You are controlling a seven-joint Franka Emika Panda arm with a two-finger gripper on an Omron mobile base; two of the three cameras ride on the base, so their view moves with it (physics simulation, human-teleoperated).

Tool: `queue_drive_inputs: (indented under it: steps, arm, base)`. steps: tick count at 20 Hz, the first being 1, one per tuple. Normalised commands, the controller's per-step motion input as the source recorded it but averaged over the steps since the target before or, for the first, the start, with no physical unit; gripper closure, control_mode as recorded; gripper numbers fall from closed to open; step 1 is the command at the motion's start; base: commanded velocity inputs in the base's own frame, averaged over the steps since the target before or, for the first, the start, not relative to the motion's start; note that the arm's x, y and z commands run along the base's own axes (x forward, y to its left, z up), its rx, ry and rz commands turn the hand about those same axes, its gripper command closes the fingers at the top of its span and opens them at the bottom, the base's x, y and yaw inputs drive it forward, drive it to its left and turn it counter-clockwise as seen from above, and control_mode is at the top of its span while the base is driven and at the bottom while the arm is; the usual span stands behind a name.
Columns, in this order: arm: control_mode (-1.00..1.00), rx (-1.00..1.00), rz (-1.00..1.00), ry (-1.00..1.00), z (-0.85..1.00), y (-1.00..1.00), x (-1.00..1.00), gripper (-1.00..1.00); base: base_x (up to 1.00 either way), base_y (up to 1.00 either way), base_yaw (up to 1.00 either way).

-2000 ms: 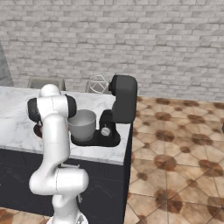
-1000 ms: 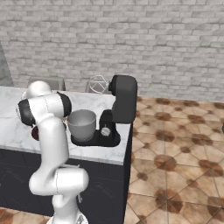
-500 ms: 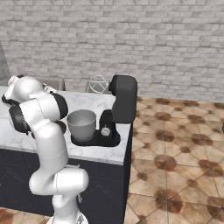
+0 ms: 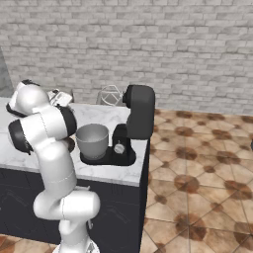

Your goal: Add butter and sugar cubes to the stand mixer bowl and then turn on the stand mixer to begin making frosting.

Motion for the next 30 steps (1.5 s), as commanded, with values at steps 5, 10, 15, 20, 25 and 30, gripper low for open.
queue_drive_inputs:
  steps: [5,10,15,20,25,30]
  arm:
    - [-1.00,-0.02,-0.09,0.00,-0.13,-0.57,0.00,1.00]
    - [-1.00,0.03,-0.04,0.00,-0.11,-0.40,0.00,1.00]
    - [-1.00,0.05,0.00,0.00,-0.25,-0.38,0.00,1.00]
    - [-1.00,0.04,0.00,0.00,-0.38,-0.11,0.00,1.00]
    - [-1.00,0.06,0.00,0.00,-0.32,0.00,0.00,1.00]
    - [-1.00,0.06,0.00,0.00,-0.13,0.00,0.00,1.00]
  base:
    - [0.00,0.00,0.00]
    - [0.00,0.00,0.00]
    - [0.00,0.00,0.00]
    - [0.00,0.00,0.00]
    - [0.00,0.00,0.00]
    - [0.00,0.00,0.00]
